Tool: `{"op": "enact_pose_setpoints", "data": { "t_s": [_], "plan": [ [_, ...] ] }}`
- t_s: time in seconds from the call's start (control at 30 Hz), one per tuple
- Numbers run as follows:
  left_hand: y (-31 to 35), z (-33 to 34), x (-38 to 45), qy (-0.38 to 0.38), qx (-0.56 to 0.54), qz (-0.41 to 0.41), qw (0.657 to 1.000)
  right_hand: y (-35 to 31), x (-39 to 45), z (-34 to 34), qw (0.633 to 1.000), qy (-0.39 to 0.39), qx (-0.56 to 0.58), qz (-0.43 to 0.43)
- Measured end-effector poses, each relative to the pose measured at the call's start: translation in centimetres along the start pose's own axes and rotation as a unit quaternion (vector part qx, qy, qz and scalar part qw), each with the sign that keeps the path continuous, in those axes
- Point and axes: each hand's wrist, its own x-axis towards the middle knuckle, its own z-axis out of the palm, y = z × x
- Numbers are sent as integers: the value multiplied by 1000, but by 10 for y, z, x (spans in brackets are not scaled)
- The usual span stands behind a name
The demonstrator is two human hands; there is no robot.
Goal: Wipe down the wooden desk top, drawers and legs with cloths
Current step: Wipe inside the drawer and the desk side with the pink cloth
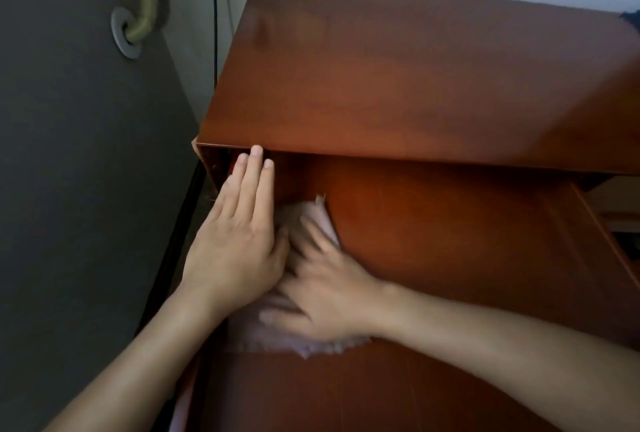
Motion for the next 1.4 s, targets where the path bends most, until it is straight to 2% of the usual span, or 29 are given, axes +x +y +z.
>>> {"op": "enact_pose_setpoints", "data": {
  "t_s": [0.07, 0.1, 0.27, 0.33, 0.43, 0.53, 0.6, 0.63, 0.7, 0.8, 0.87, 0.9, 0.97, 1.07, 1.13, 1.2, 1.3, 1.4],
  "plan": [
    [1, 0, -3, -8, 2, 1, 1000, 7, -12, -5, 999, -25, -3, -37],
    [1, 0, -4, -14, 6, 1, 1000, 20, -9, -4, 999, -27, -14, -20],
    [5, -5, -5, -17, -53, -22, 998, 80, 53, -5, 981, -29, -20, 190],
    [6, -10, -2, -4, -108, -38, 993, 74, 79, -1, 979, -19, -18, 203],
    [1, -22, 8, 56, -161, -57, 984, 28, 85, 4, 989, -38, -60, 130],
    [-15, -28, 28, 126, -69, 18, 989, -4, 39, 3, 998, 1, -45, 39],
    [-25, -26, 44, 122, -28, 33, 992, 13, 11, -1, 999, 0, -34, -31],
    [-28, -22, 49, 109, -23, 28, 993, 28, 3, -2, 999, -8, -33, -29],
    [-31, -10, 50, 89, -18, 20, 996, 62, 8, 1, 997, -24, -33, 59],
    [-29, 1, 47, 87, -22, 10, 996, 92, 41, -2, 974, -18, -30, 222],
    [-28, 1, 47, 96, -17, 11, 995, 87, 65, -3, 966, 1, -19, 259],
    [-29, 1, 48, 99, -14, 12, 995, 74, 74, -1, 969, 5, -14, 246],
    [-29, 2, 47, 99, -10, 13, 995, 29, 75, 2, 986, 17, -15, 165],
    [-29, 3, 45, 99, -15, 14, 995, -29, 32, 1, 998, 1, -41, 53],
    [-30, 4, 45, 101, -11, 13, 995, -23, 1, -4, 999, -20, -34, -31],
    [-29, 7, 46, 103, 0, 14, 995, 7, -16, -4, 997, -41, -37, -52],
    [-28, 8, 45, 105, 20, 15, 994, 50, -1, -1, 995, -35, -43, 87],
    [-28, 8, 46, 111, 32, 13, 993, 54, 41, 3, 979, -6, -19, 204]
  ]
}}
